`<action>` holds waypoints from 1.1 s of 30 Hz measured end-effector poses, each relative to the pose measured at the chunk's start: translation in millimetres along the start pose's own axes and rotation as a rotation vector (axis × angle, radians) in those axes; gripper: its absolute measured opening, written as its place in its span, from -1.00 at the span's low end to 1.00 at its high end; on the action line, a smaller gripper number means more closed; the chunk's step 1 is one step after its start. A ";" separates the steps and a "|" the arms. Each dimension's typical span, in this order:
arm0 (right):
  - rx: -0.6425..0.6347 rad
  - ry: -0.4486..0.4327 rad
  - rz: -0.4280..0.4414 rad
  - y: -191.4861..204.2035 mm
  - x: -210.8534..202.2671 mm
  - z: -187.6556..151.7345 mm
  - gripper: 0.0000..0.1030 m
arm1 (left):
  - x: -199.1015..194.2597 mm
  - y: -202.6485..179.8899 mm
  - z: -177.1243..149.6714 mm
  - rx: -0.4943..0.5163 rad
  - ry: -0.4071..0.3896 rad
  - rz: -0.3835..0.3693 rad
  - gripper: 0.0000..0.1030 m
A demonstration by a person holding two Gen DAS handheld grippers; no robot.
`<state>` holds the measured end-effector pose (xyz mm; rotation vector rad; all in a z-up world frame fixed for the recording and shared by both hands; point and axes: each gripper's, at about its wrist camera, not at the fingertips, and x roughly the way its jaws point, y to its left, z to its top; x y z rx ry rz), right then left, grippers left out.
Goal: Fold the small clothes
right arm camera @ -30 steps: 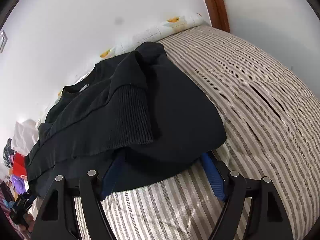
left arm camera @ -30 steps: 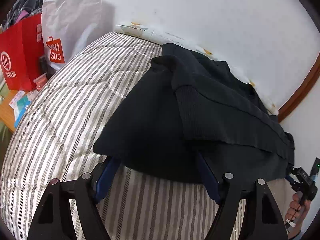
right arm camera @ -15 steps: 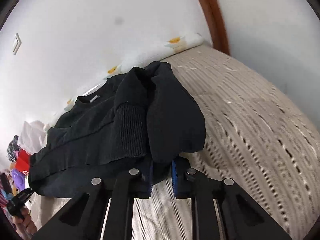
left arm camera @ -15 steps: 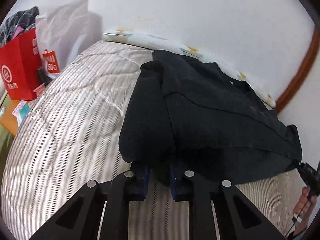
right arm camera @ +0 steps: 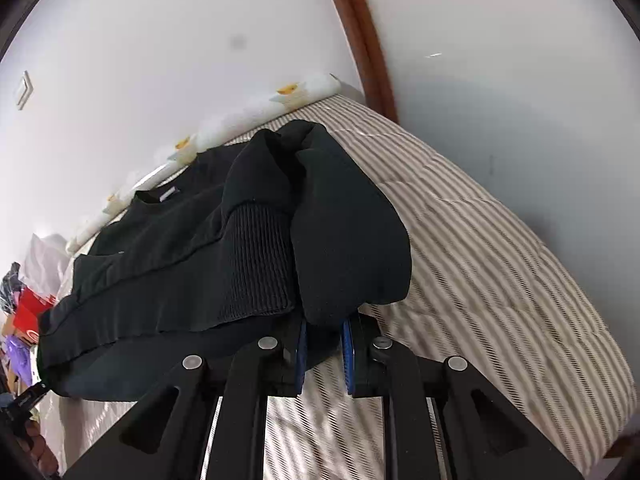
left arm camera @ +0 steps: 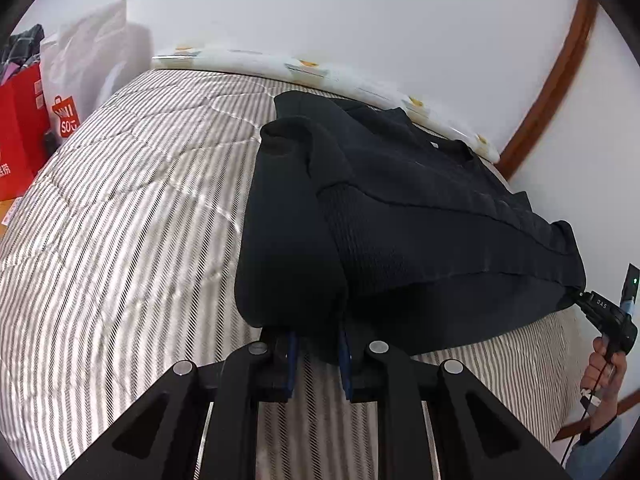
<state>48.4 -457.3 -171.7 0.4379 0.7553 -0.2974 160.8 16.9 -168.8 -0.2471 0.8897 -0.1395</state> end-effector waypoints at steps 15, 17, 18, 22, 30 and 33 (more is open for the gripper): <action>-0.180 -0.020 -0.052 28.3 -59.1 -26.6 -0.55 | -41.1 -14.5 -31.3 0.139 0.006 -0.018 -0.57; -0.203 -0.005 -0.024 36.3 -54.0 -27.3 -0.56 | -45.3 -22.2 -33.6 0.155 0.000 -0.043 -0.57; -0.208 0.010 -0.009 39.3 -48.5 -27.2 -0.59 | -45.7 -25.0 -33.4 0.157 0.002 -0.051 -0.57; -0.206 0.049 0.003 43.8 -23.6 -25.0 -0.71 | -36.2 -31.6 -23.6 0.140 0.016 -0.060 -0.57; -0.223 0.066 -0.050 46.0 -1.5 -21.8 -0.72 | -6.2 -39.7 -6.7 0.147 0.045 -0.025 -0.57; -0.229 0.063 -0.061 51.2 3.2 -17.9 -0.72 | 3.7 -43.6 1.3 0.155 0.054 -0.014 -0.57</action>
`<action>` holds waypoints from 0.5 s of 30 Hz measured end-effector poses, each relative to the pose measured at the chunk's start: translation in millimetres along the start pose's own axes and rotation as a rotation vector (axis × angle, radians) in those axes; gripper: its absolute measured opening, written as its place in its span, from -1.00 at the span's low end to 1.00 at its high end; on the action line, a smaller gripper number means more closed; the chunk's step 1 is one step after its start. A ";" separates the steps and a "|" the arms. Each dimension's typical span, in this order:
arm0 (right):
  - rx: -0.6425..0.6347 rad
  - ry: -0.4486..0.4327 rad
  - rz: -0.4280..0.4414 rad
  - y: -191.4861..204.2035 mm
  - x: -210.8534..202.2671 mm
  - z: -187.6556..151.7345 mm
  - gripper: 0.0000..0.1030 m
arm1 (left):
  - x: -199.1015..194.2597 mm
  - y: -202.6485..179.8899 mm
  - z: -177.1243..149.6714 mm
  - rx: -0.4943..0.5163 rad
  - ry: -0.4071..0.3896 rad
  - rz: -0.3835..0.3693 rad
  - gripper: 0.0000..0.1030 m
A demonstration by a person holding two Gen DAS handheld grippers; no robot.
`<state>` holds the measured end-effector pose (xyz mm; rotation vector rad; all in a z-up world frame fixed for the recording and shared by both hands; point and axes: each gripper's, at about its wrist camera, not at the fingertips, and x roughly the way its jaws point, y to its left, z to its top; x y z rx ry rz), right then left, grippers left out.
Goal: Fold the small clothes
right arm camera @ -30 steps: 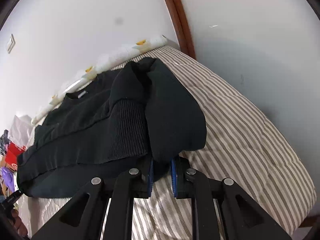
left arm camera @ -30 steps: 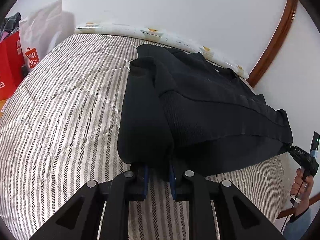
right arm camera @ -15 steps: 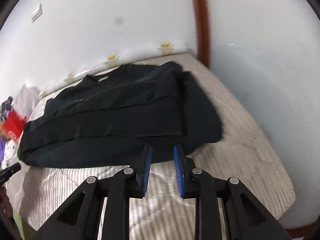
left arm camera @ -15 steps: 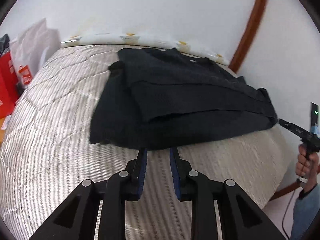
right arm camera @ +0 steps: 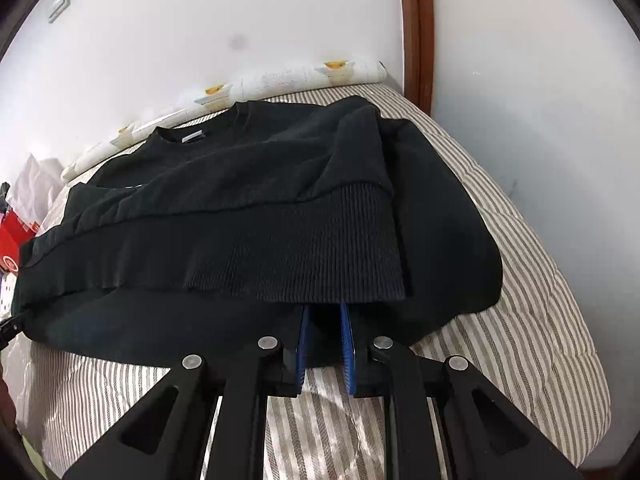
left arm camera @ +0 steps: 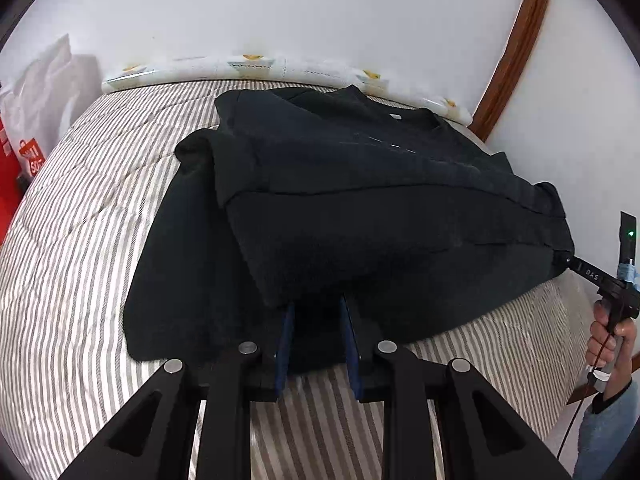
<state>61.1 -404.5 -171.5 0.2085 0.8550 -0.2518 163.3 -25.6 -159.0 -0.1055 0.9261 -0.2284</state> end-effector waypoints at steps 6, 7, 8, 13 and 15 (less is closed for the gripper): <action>0.030 -0.012 0.009 -1.7 11.9 21.5 -0.72 | 7.0 2.6 21.2 -0.021 -0.025 -0.016 -0.57; 0.036 -0.018 0.012 -1.7 11.9 26.1 -0.72 | 6.5 4.6 26.2 -0.030 -0.036 -0.021 -0.57; 0.041 -0.024 0.018 -1.5 12.8 31.4 -0.72 | 6.6 6.7 32.1 -0.037 -0.045 -0.025 -0.57; 0.057 -0.021 0.034 5.3 35.6 63.7 -0.72 | 11.7 17.1 59.6 -0.056 -0.075 -0.030 -0.57; 0.073 -0.028 0.042 6.5 44.9 77.2 -0.72 | 14.7 20.2 70.7 -0.057 -0.085 -0.042 -0.57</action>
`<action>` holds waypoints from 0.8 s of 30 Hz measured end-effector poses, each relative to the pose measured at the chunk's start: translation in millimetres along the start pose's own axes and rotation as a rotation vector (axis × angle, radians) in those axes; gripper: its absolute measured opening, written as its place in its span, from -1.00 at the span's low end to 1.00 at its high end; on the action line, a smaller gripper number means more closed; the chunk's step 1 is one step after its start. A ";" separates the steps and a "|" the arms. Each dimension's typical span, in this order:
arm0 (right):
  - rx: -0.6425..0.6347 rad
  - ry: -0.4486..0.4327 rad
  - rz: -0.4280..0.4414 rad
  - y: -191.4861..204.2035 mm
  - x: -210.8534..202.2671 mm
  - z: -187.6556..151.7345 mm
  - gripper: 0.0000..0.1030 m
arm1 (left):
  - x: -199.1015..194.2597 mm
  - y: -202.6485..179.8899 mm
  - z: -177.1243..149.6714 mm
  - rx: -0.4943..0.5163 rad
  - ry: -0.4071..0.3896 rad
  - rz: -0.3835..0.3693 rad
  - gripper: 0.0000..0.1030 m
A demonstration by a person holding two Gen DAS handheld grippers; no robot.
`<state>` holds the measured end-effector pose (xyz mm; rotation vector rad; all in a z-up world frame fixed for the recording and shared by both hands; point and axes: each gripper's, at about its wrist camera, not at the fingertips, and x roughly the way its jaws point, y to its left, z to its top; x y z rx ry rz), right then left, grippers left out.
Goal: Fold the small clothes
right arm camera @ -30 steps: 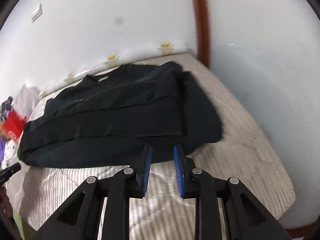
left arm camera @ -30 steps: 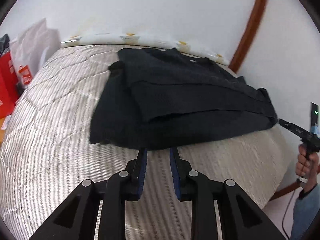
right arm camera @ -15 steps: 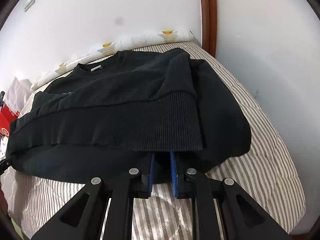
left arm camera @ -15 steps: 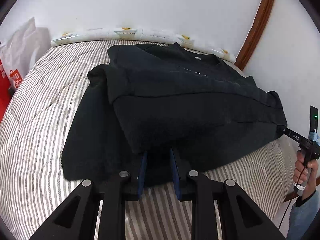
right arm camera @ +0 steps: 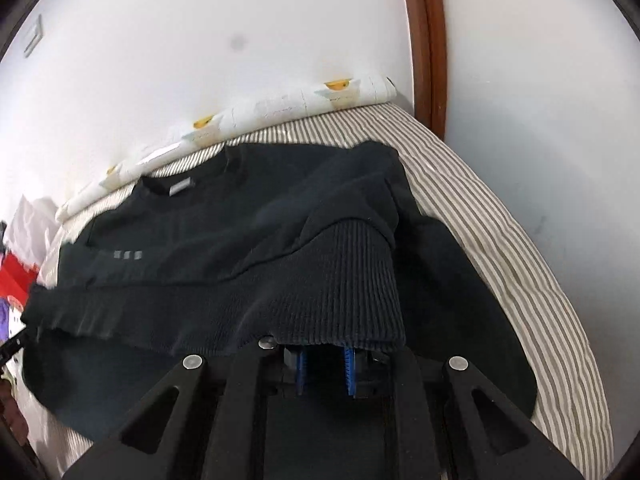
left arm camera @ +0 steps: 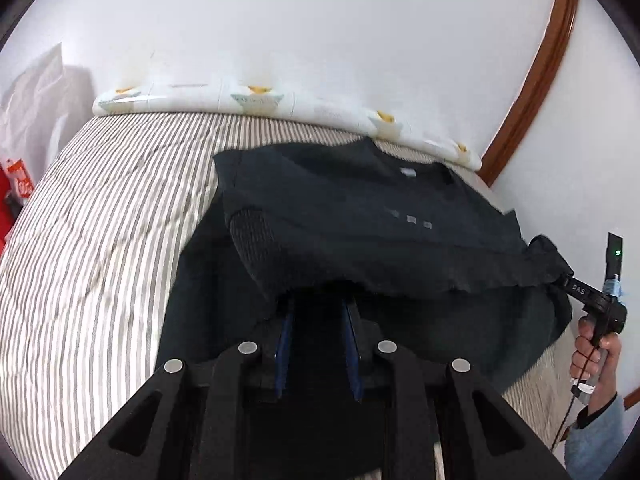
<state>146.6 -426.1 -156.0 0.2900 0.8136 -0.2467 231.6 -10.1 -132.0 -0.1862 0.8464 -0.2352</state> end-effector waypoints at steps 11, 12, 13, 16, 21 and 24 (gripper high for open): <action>0.044 -0.005 -0.022 1.4 59.0 73.8 -0.72 | 42.0 3.5 69.8 0.005 -0.058 -0.004 -0.58; 0.038 -0.017 -0.022 0.2 58.7 77.9 -0.72 | 41.6 5.1 73.4 0.000 -0.070 -0.011 -0.58; 0.033 -0.037 -0.020 -1.0 56.4 81.0 -0.71 | 38.9 8.2 77.1 -0.009 -0.091 -0.018 -0.57; 0.011 -0.068 -0.073 -5.6 53.2 87.6 -0.35 | 32.8 16.9 81.4 -0.018 -0.117 -0.009 -0.35; -0.043 -0.006 -0.058 -9.7 73.0 91.4 0.10 | 45.3 32.1 80.6 0.009 -0.072 0.026 -0.14; -0.058 0.060 -0.078 -9.9 92.3 89.2 0.11 | 64.3 40.8 75.7 0.019 0.007 0.058 -0.14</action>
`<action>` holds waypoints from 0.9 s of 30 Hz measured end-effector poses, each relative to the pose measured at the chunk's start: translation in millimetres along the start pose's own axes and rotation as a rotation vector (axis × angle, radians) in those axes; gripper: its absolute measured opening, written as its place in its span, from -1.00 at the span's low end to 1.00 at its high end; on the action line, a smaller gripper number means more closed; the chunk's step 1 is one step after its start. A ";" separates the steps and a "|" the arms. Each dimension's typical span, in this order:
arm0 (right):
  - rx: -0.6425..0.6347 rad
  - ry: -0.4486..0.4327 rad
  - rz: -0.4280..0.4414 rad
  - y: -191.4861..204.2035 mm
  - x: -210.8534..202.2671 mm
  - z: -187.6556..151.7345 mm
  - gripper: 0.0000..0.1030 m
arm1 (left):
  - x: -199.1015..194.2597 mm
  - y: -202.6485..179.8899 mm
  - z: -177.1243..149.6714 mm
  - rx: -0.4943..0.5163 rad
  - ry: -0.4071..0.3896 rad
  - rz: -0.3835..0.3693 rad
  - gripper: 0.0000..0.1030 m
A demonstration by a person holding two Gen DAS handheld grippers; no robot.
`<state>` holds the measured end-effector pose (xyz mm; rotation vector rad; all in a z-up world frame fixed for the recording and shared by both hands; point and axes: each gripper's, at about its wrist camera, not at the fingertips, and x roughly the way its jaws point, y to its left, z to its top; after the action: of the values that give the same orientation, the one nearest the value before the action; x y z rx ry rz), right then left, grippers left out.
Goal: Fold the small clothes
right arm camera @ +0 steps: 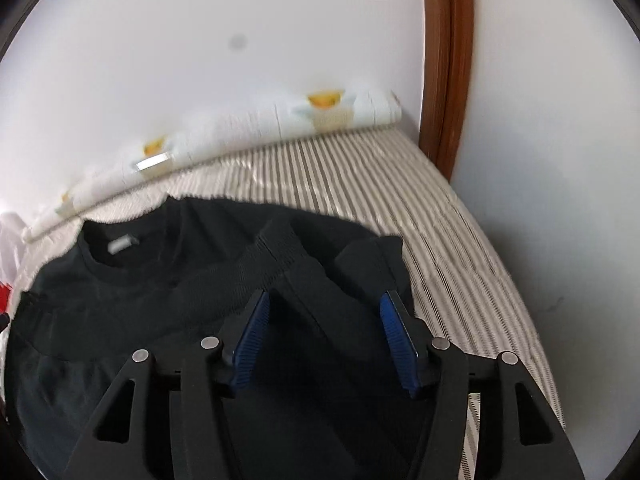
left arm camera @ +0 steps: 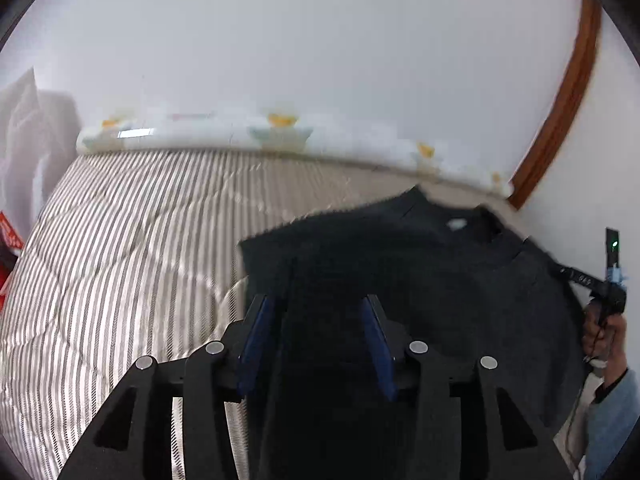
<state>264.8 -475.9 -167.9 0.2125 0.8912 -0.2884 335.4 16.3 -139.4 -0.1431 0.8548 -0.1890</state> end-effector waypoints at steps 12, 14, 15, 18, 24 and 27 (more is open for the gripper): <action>-0.046 -0.194 0.041 -0.8 -36.3 -4.7 -0.83 | -13.1 -2.5 -1.7 -0.014 -0.135 0.020 -0.80; -0.008 -0.178 0.049 -12.0 -31.7 0.1 -0.83 | -6.9 -7.3 2.2 -0.002 -0.121 0.047 -0.80; -0.002 -0.141 0.032 -13.6 -20.7 1.4 -0.83 | -1.9 -8.9 3.9 0.003 -0.105 0.058 -0.80; -0.013 -0.018 -0.025 -8.1 12.6 -1.4 -0.80 | 19.2 -10.0 3.4 -0.003 -0.028 0.099 -0.77; -0.013 -0.036 -0.104 5.2 -16.6 -1.9 -0.39 | 5.6 3.8 -3.5 -0.029 0.017 0.091 -0.38; -0.018 -0.067 -0.108 24.3 -46.0 -11.1 -0.22 | -16.7 22.0 -15.4 -0.043 -0.001 0.143 -0.26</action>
<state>237.4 -442.4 -136.9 0.1373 0.8400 -0.3851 315.4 40.7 -141.5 -0.1220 0.8645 -0.0360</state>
